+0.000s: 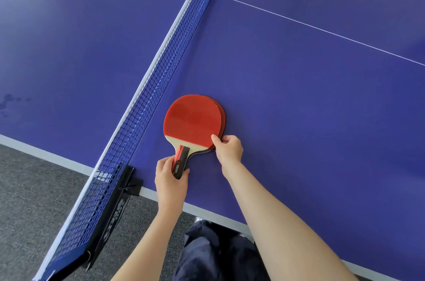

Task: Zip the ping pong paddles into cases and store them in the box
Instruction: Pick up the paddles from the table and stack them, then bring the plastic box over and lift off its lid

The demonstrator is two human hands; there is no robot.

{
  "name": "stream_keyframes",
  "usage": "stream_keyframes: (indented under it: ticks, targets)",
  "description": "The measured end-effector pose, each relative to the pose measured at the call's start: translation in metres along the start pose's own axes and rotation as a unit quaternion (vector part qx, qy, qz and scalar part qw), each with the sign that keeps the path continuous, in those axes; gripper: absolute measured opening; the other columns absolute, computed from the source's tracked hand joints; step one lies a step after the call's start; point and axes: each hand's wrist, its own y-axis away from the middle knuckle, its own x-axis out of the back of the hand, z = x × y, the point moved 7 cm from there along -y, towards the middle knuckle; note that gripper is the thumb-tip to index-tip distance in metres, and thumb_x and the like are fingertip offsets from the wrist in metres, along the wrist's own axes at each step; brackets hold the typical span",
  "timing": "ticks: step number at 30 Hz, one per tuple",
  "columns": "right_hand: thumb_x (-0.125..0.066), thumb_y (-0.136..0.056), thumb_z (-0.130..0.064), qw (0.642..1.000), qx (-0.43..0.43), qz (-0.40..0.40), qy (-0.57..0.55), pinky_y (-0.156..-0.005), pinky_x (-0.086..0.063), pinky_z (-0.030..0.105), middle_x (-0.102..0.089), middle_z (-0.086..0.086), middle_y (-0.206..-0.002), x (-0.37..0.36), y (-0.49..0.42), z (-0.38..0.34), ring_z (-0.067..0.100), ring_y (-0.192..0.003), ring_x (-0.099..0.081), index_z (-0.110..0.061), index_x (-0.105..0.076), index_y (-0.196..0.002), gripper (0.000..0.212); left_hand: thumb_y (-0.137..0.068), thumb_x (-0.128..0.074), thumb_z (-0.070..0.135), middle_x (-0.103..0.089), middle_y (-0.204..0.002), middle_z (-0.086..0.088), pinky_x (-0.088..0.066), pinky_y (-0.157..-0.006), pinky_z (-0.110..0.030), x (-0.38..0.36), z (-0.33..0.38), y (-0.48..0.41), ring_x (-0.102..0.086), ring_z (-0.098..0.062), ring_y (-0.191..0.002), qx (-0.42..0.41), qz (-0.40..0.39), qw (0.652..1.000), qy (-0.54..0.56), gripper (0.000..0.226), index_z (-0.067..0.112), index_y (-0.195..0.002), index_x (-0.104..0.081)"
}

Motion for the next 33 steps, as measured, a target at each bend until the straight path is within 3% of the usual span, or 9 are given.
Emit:
stream_keyframes:
  ticks: [4, 7, 10, 14, 17, 22, 25, 29, 33]
  targets:
    - [-0.064, -0.090, -0.024, 1.000, 0.008, -0.007, 0.007, -0.080, -0.050, 0.037, -0.066, 0.015, -0.103, 0.000, -0.001, 0.002, 0.028, -0.097, -0.061, 0.004, -0.061, -0.103, 0.030, -0.078, -0.073, 0.000, -0.051, -0.103, 0.001, -0.043, -0.083, -0.030, -0.002, -0.005, 0.000, -0.053, -0.019, -0.094, -0.006, 0.007, 1.000, 0.006, 0.031, 0.004, -0.108, -0.064]
    - [-0.064, -0.090, -0.024, 1.000, 0.009, -0.016, 0.002, -0.075, -0.048, 0.032, -0.060, 0.002, -0.088, -0.001, -0.003, 0.004, 0.018, -0.085, -0.055, -0.003, -0.060, -0.106, 0.027, -0.078, -0.073, 0.002, -0.049, -0.102, 0.001, -0.043, -0.087, -0.031, -0.002, -0.009, -0.001, -0.053, -0.023, -0.101, -0.005, 0.008, 1.000, 0.009, 0.033, 0.006, -0.110, -0.064]
    - [-0.064, -0.090, -0.026, 1.000, 0.017, -0.024, 0.002, -0.074, -0.047, 0.029, -0.051, -0.008, -0.079, -0.002, -0.004, 0.007, 0.020, -0.091, -0.059, -0.006, -0.058, -0.109, 0.028, -0.077, -0.074, 0.005, -0.047, -0.102, 0.001, -0.044, -0.091, -0.037, -0.002, -0.007, -0.002, -0.052, -0.026, -0.104, -0.013, -0.002, 1.000, 0.004, 0.038, 0.006, -0.113, -0.063]
    - [-0.061, -0.092, -0.029, 0.997, 0.049, -0.040, 0.038, -0.075, -0.042, 0.025, -0.060, 0.002, -0.104, 0.005, -0.003, 0.003, 0.013, -0.091, -0.052, -0.008, -0.055, -0.118, 0.034, -0.075, -0.081, 0.019, -0.042, -0.112, 0.003, -0.040, -0.098, -0.037, 0.002, -0.005, -0.003, -0.045, -0.024, -0.114, -0.008, -0.024, 0.999, -0.027, 0.067, 0.009, -0.133, -0.050]
    - [-0.058, -0.094, -0.031, 0.990, 0.095, -0.040, 0.095, -0.080, -0.042, 0.025, -0.056, 0.006, -0.123, 0.019, -0.003, -0.004, 0.014, -0.100, -0.052, -0.009, -0.050, -0.128, 0.042, -0.075, -0.081, 0.028, -0.045, -0.130, -0.010, -0.037, -0.099, -0.046, 0.015, 0.008, -0.003, -0.043, -0.030, -0.121, -0.058, 0.007, 0.994, -0.094, 0.077, 0.005, -0.138, -0.043]
    - [-0.056, -0.094, -0.035, 0.962, 0.163, -0.051, 0.215, -0.097, -0.039, 0.032, -0.041, 0.007, -0.140, 0.056, 0.002, -0.018, 0.022, -0.129, -0.039, -0.009, -0.036, -0.140, 0.056, -0.085, -0.071, 0.023, -0.044, -0.146, -0.007, -0.037, -0.103, -0.046, 0.013, 0.065, -0.011, -0.044, -0.031, -0.131, -0.227, -0.003, 0.948, -0.221, 0.057, 0.008, -0.135, -0.048]
    - [-0.054, -0.095, -0.040, 0.932, 0.202, -0.030, 0.300, -0.102, -0.040, 0.036, -0.038, 0.007, -0.143, 0.086, 0.008, -0.029, 0.023, -0.131, -0.037, -0.010, -0.032, -0.142, 0.061, -0.085, -0.071, 0.030, -0.042, -0.149, -0.006, -0.031, -0.110, -0.045, -0.007, 0.105, -0.014, -0.037, -0.029, -0.139, -0.291, -0.061, 0.912, -0.282, 0.061, 0.008, -0.137, -0.049]
    - [-0.052, -0.095, -0.044, 0.880, 0.254, 0.010, 0.401, -0.107, -0.035, 0.034, -0.035, 0.007, -0.147, 0.135, 0.017, -0.042, 0.023, -0.134, -0.035, -0.009, -0.028, -0.145, 0.065, -0.095, -0.048, 0.048, -0.018, -0.160, -0.001, -0.006, -0.120, -0.038, -0.048, 0.158, -0.012, -0.009, -0.019, -0.149, -0.344, -0.161, 0.843, -0.381, 0.069, 0.013, -0.150, -0.026]
    - [-0.048, -0.096, -0.045, 0.859, 0.248, 0.054, 0.446, -0.110, -0.032, 0.034, -0.031, 0.008, -0.150, 0.197, 0.025, -0.044, 0.025, -0.137, -0.032, -0.009, -0.024, -0.147, 0.067, -0.097, -0.040, 0.053, -0.015, -0.161, -0.001, -0.006, -0.121, -0.038, -0.084, 0.209, -0.005, -0.005, -0.019, -0.149, -0.379, -0.197, 0.788, -0.444, 0.071, 0.013, -0.152, -0.018]
